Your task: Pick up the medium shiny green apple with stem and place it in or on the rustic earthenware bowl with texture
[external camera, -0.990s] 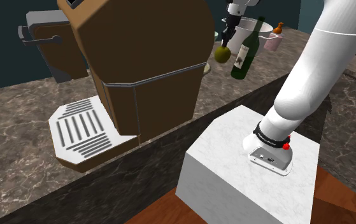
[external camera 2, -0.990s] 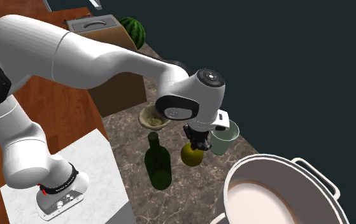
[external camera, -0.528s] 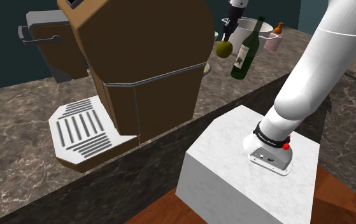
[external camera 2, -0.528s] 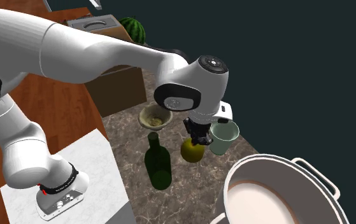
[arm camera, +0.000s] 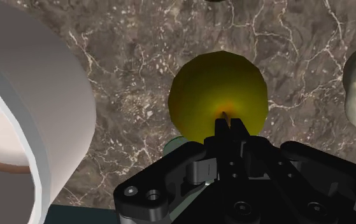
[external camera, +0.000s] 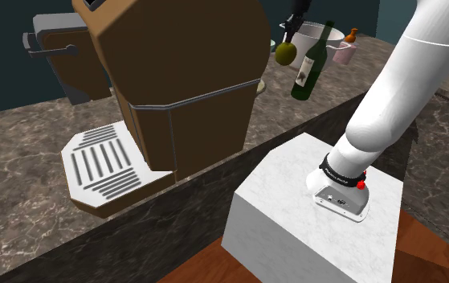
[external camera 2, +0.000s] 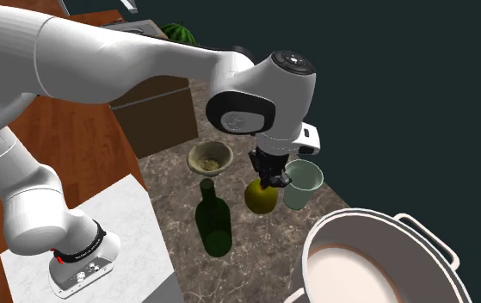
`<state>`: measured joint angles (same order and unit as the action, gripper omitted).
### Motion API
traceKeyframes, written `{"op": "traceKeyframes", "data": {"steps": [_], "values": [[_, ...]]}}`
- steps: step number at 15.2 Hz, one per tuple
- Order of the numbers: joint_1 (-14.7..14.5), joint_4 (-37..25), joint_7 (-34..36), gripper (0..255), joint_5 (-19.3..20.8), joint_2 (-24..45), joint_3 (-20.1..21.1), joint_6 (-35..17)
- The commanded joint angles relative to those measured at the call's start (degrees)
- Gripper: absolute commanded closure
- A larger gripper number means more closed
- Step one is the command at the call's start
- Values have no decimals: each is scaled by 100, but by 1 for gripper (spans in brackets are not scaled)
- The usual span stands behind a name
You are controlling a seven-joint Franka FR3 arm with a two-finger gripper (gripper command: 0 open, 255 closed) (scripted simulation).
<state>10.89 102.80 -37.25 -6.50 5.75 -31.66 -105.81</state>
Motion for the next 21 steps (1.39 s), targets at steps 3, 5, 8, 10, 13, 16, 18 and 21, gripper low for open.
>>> {"op": "traceKeyframes", "data": {"steps": [3,5,8,10,13,16,18,21], "values": [[-11,-262,55,255,41,-59,2,311],[-8,-409,67,255,48,-66,-1,462],[-2,-641,80,255,52,-65,-6,693],[4,-804,86,255,49,-57,-10,849],[15,-1019,90,255,41,-37,-16,1048],[-257,-654,573,255,276,-503,176,1049],[-409,-454,895,255,402,-778,328,1072],[-611,-212,1370,255,541,-1137,576,1128]]}}
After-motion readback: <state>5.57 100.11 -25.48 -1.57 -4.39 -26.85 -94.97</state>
